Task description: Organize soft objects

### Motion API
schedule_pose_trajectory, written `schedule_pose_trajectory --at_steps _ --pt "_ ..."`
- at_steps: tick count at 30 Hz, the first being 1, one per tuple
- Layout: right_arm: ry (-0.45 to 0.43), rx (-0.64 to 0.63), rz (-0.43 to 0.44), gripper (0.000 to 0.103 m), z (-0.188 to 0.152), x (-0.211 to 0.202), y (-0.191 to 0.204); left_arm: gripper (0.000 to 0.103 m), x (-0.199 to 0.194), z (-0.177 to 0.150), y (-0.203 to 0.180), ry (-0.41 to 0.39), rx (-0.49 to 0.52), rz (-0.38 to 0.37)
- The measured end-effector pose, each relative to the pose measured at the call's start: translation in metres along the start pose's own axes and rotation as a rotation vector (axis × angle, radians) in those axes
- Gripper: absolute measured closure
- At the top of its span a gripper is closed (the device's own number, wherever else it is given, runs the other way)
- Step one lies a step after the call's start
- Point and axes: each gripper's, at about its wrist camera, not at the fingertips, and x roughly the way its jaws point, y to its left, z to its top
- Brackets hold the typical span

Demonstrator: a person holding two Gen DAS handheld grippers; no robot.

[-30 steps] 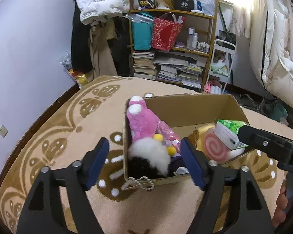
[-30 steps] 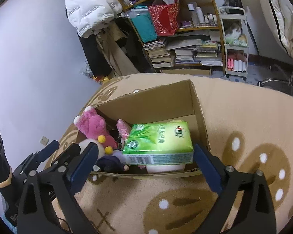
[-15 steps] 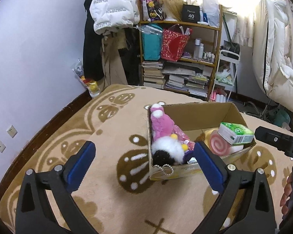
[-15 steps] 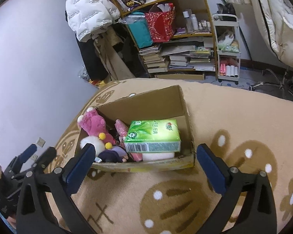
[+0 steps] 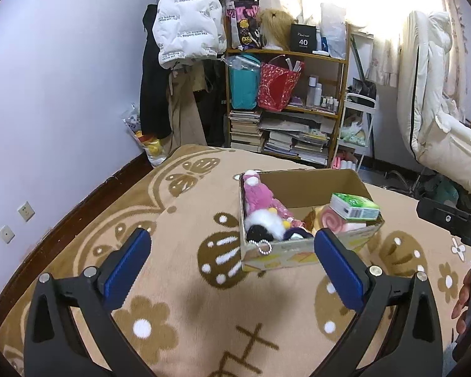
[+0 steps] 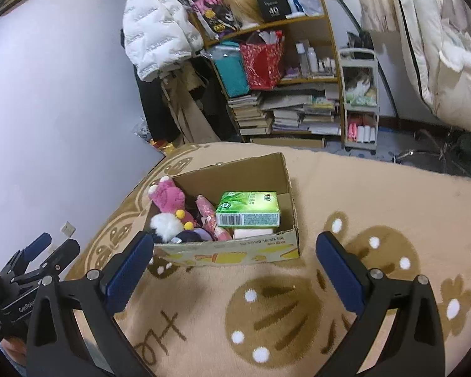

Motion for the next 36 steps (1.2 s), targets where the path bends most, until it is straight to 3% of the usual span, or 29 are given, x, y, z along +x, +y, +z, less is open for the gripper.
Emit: schedule_pose_trajectory --at_steps 15,23,29,36 --pt "-0.147 -0.074 0.059 0.000 -0.049 -0.065 0.026 0.000 -0.067 -0.046 -0.008 -0.074 0.046 0.031" --pt "-0.241 -0.099 0.032 0.000 -0.075 -0.086 0.027 0.000 -0.096 -0.058 -0.004 -0.178 0.018 0.042" --pt "-0.304 -0.151 -0.018 0.000 -0.086 -0.093 0.030 0.000 -0.095 -0.061 0.001 -0.185 -0.001 0.026" --pt "-0.323 -0.123 -0.043 0.000 -0.096 -0.090 0.019 0.000 -0.087 -0.062 0.001 -0.180 -0.010 0.026"
